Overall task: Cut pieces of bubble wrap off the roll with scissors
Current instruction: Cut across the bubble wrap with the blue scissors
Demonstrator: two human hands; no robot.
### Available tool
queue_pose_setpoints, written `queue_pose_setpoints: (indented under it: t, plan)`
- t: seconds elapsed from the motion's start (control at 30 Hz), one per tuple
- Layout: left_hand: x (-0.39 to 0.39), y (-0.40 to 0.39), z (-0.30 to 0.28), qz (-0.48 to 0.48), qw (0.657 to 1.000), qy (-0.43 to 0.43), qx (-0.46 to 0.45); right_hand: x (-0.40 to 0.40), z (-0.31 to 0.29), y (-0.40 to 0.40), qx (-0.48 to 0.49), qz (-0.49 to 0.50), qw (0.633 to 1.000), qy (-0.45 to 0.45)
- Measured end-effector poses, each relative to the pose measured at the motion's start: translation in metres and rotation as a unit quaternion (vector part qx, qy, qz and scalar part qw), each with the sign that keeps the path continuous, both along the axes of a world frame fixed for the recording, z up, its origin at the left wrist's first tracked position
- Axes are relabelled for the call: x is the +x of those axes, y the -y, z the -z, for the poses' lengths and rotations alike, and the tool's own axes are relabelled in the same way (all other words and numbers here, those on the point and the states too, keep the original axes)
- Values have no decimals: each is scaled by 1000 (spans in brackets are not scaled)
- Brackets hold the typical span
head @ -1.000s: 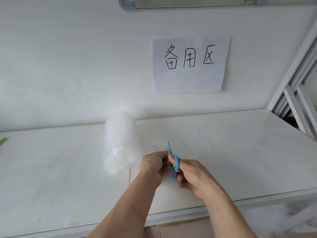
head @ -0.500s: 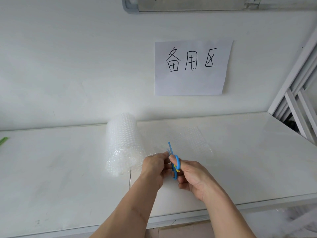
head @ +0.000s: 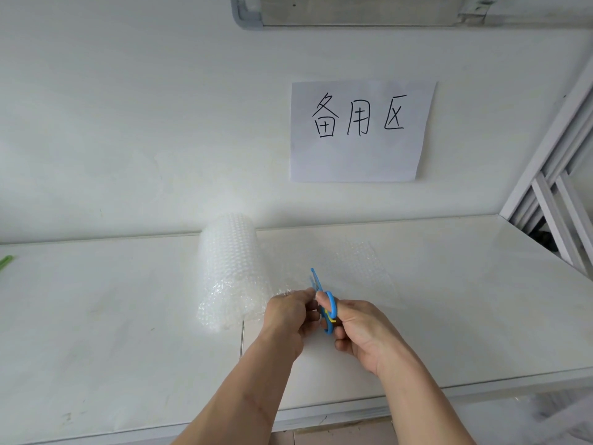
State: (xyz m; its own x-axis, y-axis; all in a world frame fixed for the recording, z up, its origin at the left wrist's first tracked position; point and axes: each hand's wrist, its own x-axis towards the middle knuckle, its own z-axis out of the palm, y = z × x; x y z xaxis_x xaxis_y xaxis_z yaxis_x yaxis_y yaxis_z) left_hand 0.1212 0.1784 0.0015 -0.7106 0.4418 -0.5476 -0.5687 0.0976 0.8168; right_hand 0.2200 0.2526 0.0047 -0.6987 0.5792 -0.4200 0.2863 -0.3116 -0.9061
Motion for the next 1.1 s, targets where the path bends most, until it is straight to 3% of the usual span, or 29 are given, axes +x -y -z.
queue_pose_setpoints:
  t: [1.1]
  plan:
    - [4,-3,-3,-19,1000,-10,2,-6,8,-2,-9,24,1000,17]
